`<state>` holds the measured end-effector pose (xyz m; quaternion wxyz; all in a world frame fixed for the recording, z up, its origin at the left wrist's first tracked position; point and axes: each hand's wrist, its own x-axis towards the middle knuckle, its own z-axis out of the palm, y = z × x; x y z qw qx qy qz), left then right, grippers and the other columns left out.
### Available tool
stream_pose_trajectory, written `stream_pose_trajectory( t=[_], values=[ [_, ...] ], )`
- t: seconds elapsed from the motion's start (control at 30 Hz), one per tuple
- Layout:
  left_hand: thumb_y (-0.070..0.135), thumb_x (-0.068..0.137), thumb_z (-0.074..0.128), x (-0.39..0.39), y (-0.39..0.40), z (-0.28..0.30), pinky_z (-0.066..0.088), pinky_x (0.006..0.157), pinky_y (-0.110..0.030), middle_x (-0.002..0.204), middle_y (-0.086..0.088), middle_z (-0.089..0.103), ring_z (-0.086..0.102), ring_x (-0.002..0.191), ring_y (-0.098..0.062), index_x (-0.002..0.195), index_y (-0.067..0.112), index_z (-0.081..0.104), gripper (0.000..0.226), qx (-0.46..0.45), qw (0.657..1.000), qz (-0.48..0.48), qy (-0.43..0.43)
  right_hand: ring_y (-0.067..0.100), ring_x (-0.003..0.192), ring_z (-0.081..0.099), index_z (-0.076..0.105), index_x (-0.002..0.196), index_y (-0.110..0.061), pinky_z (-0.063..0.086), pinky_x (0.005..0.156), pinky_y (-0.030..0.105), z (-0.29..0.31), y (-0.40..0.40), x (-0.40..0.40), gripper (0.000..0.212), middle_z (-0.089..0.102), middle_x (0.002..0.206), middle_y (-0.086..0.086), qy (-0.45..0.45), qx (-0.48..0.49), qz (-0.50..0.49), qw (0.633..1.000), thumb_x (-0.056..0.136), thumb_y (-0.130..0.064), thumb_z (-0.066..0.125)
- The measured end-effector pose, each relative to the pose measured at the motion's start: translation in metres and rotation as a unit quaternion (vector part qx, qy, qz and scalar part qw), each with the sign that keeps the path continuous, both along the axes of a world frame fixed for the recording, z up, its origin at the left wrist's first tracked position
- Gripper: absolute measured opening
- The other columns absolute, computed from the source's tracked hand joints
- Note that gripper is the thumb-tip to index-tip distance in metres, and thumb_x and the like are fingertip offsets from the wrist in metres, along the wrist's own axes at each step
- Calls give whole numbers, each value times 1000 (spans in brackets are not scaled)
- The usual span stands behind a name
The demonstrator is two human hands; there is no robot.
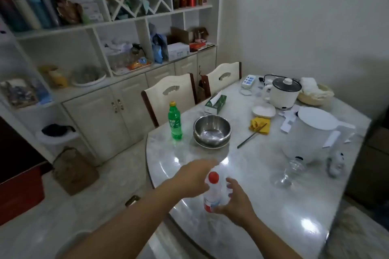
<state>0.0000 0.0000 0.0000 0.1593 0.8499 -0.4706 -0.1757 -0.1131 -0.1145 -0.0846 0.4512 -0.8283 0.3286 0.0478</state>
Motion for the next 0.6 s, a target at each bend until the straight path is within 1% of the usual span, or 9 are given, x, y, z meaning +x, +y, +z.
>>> stream_pose_trajectory(
  t=[0.03, 0.1, 0.13, 0.2, 0.27, 0.37, 0.47, 0.53, 0.6],
  values=[
    [14, 85, 72, 2, -4, -3, 39, 106, -33, 153, -1, 44, 41, 137, -22, 147, 28, 37, 73, 15, 1000, -8, -8, 25, 140, 41, 23, 151, -21, 36, 119, 45, -8, 0, 6, 115, 36, 157, 5, 5, -8, 10, 1000, 62, -48, 90],
    [9, 85, 70, 4, -10, -10, 41, 106, -36, 148, -3, 48, 43, 134, -23, 144, 27, 43, 67, 26, 999, -23, -33, 22, 146, 31, 18, 153, -22, 25, 124, 40, -16, 5, 13, 119, 27, 162, 5, 39, -29, 80, 996, 62, -74, 72],
    [7, 85, 69, 6, -14, -15, 46, 102, -37, 142, -6, 53, 48, 129, -24, 140, 26, 48, 63, 29, 998, -33, -50, 20, 144, 36, 22, 151, -28, 28, 123, 39, -21, 7, 14, 113, 33, 159, 4, 43, -25, 89, 995, 61, -80, 67],
    [6, 84, 68, 7, -19, -21, 51, 91, -35, 126, -7, 61, 56, 114, -25, 129, 24, 57, 50, 26, 998, -43, -48, 14, 120, 60, 36, 132, -53, 51, 107, 40, -36, 6, 12, 86, 59, 137, -5, -9, -17, 24, 1000, 61, -54, 84],
    [6, 85, 68, 10, -22, -25, 46, 80, -28, 114, -7, 64, 59, 102, -23, 116, 20, 64, 34, 12, 997, -55, -48, 14, 103, 68, 42, 128, -49, 59, 94, 38, -45, 8, 12, 83, 69, 118, -12, -41, -26, -14, 999, 60, -41, 88],
    [8, 84, 71, 16, -20, -24, 47, 79, -29, 107, -7, 66, 59, 97, -23, 106, 17, 67, 24, -3, 997, -72, -41, 16, 110, 67, 46, 137, -33, 55, 99, 34, -45, 17, 21, 86, 68, 126, -6, -20, -52, -31, 998, 63, -50, 86],
    [17, 81, 76, 28, -7, -12, 51, 87, -32, 111, -4, 69, 60, 101, -20, 113, 22, 67, 33, -37, 996, -75, -26, 12, 104, 66, 53, 128, -35, 57, 95, 33, -34, 27, 28, 85, 69, 121, -11, -49, -38, -49, 997, 53, -57, 87],
    [29, 79, 78, 39, 6, 0, 48, 79, -23, 110, -1, 71, 60, 95, -15, 115, 25, 66, 38, -75, 994, -76, -14, 6, 96, 63, 52, 117, -41, 56, 85, 26, -24, 31, 30, 78, 65, 110, -19, -61, -32, -44, 997, 49, -62, 85],
    [41, 81, 73, 47, 20, 13, 37, 64, -12, 102, 0, 73, 54, 80, -9, 114, 27, 60, 37, -86, 989, -109, -59, -2, 83, 59, 48, 98, -50, 46, 70, 11, -9, 34, 33, 63, 59, 94, -27, -68, -38, -23, 997, 47, -64, 82]
  ],
)
